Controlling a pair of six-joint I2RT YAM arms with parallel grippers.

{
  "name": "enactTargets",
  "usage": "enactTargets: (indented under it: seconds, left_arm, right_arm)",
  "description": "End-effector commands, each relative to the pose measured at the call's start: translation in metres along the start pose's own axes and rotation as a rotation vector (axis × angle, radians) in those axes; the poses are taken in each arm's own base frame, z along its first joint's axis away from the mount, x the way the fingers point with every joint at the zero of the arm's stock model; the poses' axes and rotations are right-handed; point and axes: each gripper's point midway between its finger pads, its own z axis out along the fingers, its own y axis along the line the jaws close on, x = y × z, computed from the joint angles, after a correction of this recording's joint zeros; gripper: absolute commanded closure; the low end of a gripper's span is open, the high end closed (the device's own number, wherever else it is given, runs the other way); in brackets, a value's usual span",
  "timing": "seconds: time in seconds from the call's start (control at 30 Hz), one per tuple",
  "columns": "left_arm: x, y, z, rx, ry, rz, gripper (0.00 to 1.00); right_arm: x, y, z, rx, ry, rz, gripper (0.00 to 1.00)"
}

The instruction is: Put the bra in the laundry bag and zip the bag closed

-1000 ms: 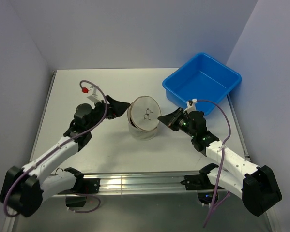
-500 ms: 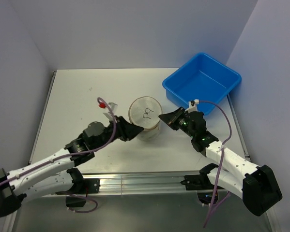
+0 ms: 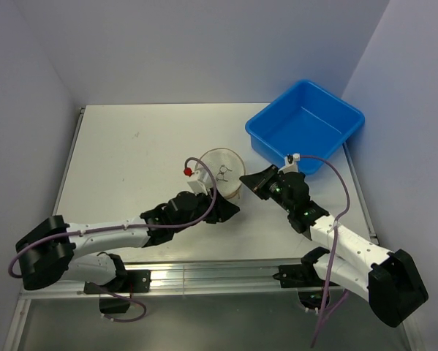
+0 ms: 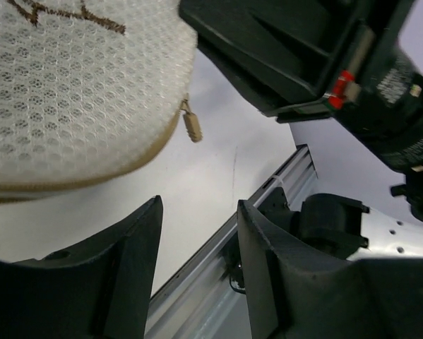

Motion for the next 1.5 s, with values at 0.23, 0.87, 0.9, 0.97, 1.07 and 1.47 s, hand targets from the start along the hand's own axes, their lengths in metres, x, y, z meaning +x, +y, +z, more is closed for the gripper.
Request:
enactTargets:
  seconds: [0.23,0.87,0.9,0.97,1.07,1.47]
  left_arm:
    - [-0.014,-0.021,0.034,0.051,-0.079,-0.051,0.46]
    - [-0.027,-0.012,0.040,-0.017,-0.149,-0.033,0.47]
    - [-0.027,-0.012,0.040,-0.016,-0.151,-0.035,0.48]
    - [-0.026,-0.012,0.042,-0.016,-0.152,-0.030,0.54]
    - [-0.024,-0.009,0.044,-0.023,-0.147,-0.026,0.67]
    - [-0.027,-0.005,0.038,-0.050,-0.175,0.003,0.88]
  right_arm:
    - [-0.002,0.008,-0.005,-0.046,-0.050,-0.019,1.00]
    - [0.005,0.004,-0.009,-0.011,-0.088,-0.092,1.00]
    - [0.003,0.004,-0.009,-0.007,-0.097,-0.095,1.00]
    - [0.006,0.005,-0.009,-0.003,-0.090,-0.106,1.00]
    - [0.008,0.004,-0.010,0.006,-0.103,-0.124,1.00]
    - [0.024,0.008,-0.008,0.012,-0.083,-0.154,1.00]
